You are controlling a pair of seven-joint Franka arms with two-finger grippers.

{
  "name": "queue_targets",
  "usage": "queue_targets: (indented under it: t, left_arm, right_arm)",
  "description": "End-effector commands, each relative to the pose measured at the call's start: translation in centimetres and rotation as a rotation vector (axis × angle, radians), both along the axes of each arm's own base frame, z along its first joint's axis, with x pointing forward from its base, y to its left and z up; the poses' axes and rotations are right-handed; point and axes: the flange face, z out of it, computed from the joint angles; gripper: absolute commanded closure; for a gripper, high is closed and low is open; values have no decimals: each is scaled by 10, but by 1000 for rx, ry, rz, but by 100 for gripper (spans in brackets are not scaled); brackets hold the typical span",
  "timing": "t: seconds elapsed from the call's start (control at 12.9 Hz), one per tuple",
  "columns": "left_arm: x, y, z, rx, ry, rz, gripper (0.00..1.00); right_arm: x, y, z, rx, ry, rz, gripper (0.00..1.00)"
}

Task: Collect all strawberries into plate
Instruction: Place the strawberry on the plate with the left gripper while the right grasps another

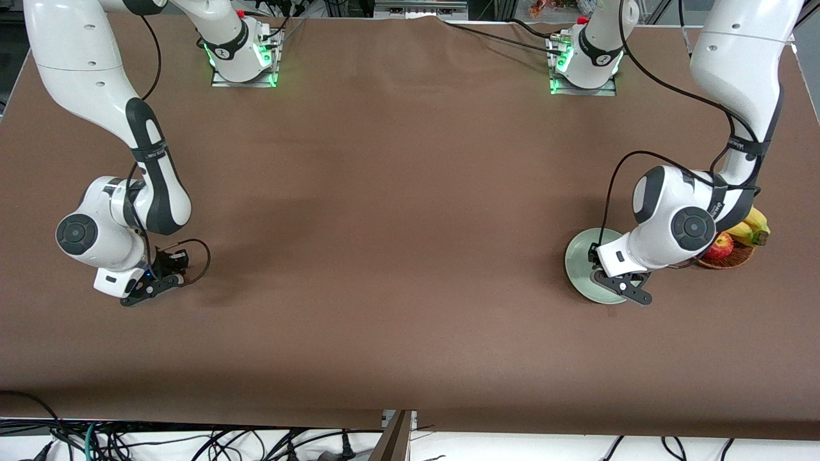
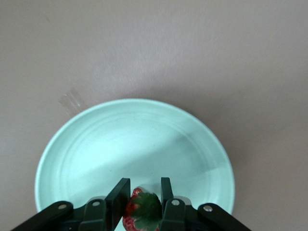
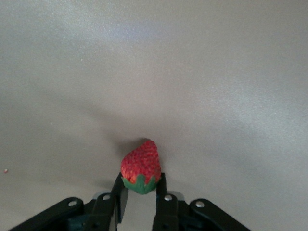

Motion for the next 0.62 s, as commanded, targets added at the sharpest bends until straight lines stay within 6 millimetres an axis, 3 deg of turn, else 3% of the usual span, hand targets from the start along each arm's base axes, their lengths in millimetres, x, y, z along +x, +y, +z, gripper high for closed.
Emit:
queue_targets:
  t: [0.0, 0.08, 0.16, 0.31, 0.54]
  left_arm:
    - [-2, -7, -19, -5, -7, -51, 76]
    - [-2, -7, -18, -3, -6, -49, 23]
    - [0, -7, -9, 0, -12, -49, 0]
    - [3, -7, 7, 6, -28, -48, 0]
    - [4, -10, 49, 13, -40, -38, 0]
  right_arm:
    - [1, 5, 6, 26, -5, 8, 96]
    - [0, 25, 14, 53, 17, 20, 96]
    - [0, 57, 24, 88, 26, 12, 96]
    - [-6, 125, 39, 145, 61, -100, 95]
    - [-25, 234, 41, 199, 91, -318, 95]
